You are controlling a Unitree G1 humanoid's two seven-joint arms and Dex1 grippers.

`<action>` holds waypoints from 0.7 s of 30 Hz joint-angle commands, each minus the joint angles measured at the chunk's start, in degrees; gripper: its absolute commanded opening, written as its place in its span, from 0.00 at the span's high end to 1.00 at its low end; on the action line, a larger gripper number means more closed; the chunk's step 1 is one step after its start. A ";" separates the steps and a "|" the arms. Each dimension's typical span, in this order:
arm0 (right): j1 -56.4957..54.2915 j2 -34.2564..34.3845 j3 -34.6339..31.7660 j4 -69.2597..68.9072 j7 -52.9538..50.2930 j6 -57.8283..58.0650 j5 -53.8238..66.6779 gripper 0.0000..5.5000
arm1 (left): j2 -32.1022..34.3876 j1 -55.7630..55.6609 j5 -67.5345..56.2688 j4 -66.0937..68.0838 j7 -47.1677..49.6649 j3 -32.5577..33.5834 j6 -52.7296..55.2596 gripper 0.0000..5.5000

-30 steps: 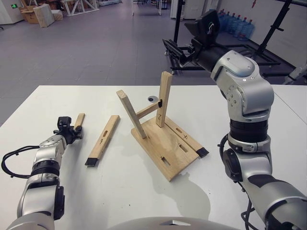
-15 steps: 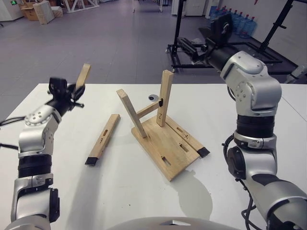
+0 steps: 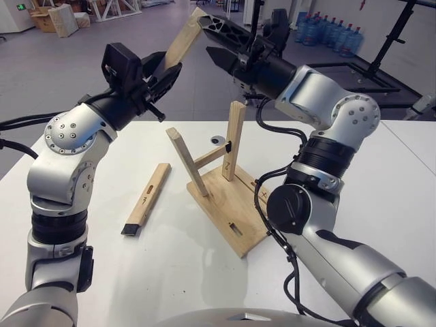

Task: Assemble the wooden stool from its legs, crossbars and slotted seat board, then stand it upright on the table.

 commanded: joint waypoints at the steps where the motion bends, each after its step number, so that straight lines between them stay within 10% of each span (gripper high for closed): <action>1: -0.40 1.36 1.66 -0.37 -4.25 -3.19 3.45 0.23 | -1.02 -1.08 0.29 -0.13 0.61 -0.78 1.48 0.77; 8: 0.40 1.43 7.24 2.17 -5.73 -11.36 5.12 0.23 | -2.78 -1.05 0.47 -1.21 1.22 -2.07 2.69 0.77; 21: 2.06 -0.12 13.26 4.92 -5.88 -18.86 7.63 0.66 | -3.63 -0.92 1.01 -1.53 1.03 -2.38 3.02 0.77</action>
